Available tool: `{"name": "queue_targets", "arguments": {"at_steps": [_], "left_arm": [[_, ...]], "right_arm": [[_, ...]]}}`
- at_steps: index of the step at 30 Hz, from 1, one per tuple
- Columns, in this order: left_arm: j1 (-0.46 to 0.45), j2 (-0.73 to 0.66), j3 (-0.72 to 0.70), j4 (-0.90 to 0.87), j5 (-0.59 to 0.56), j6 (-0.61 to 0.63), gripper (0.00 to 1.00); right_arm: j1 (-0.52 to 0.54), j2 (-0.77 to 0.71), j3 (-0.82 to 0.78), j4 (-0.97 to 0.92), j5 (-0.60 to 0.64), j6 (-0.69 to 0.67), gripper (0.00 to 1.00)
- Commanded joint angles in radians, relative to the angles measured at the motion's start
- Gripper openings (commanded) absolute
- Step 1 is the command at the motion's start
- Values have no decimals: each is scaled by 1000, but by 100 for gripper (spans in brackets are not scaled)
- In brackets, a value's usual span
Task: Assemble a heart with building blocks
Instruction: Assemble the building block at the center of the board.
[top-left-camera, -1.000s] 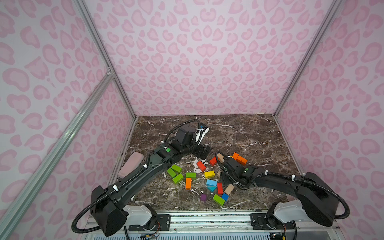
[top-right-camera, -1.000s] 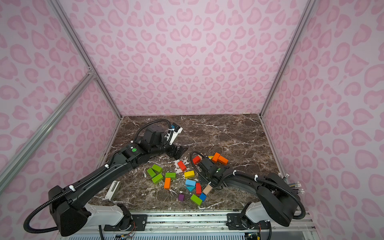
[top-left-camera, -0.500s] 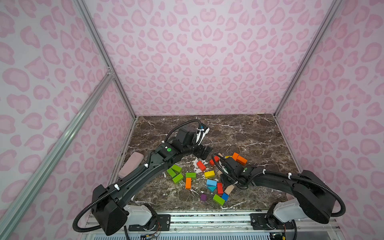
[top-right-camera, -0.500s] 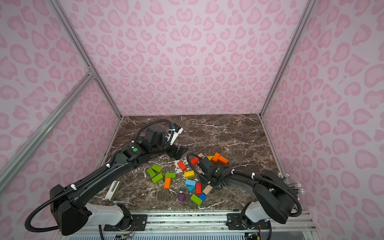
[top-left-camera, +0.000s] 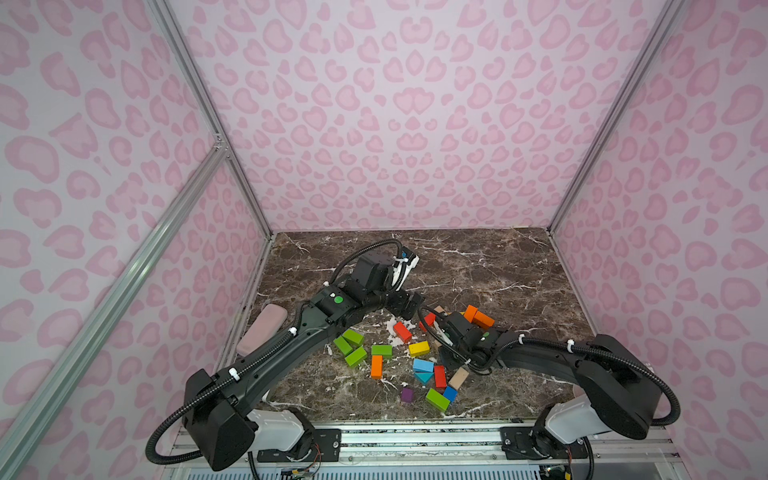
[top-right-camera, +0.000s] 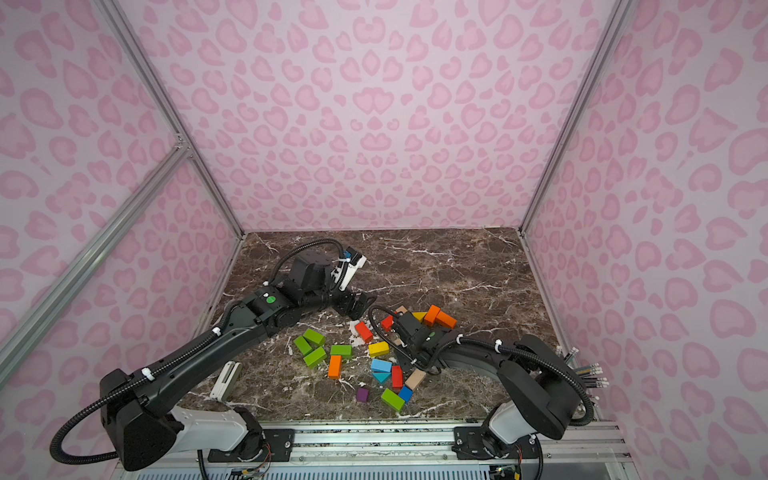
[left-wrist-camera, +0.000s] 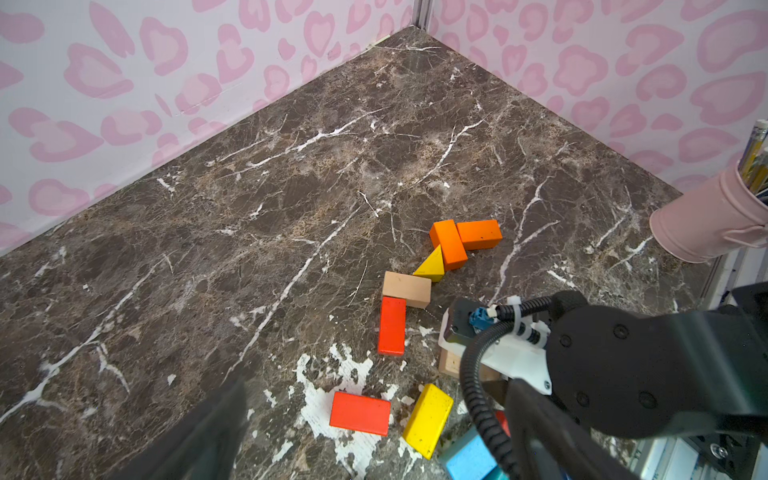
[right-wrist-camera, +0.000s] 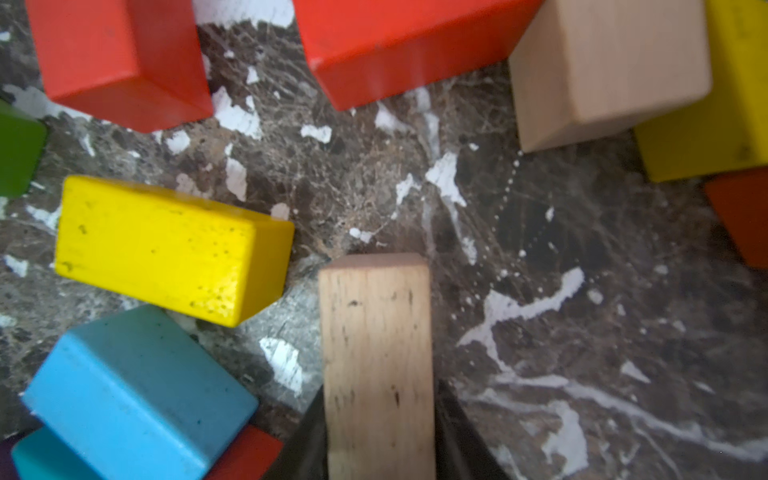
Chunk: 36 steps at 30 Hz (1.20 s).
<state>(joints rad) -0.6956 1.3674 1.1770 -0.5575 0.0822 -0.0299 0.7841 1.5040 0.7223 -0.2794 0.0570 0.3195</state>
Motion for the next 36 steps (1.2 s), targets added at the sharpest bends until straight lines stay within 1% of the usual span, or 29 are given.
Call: {"name": "queue_targets", "arguments": {"at_steps": [1,14,36], "left_arm": [[1,-7,0,38,1,3,99],[1,-10,-3,36,-8,4,99],[2,-10,-4,39,-23,4,99]], "right_arm": [[-2,15,27,12,14,-30,38],[-26,92,90,20,6,-111,36],[-49,152,132,35,-8,-160,36]]}}
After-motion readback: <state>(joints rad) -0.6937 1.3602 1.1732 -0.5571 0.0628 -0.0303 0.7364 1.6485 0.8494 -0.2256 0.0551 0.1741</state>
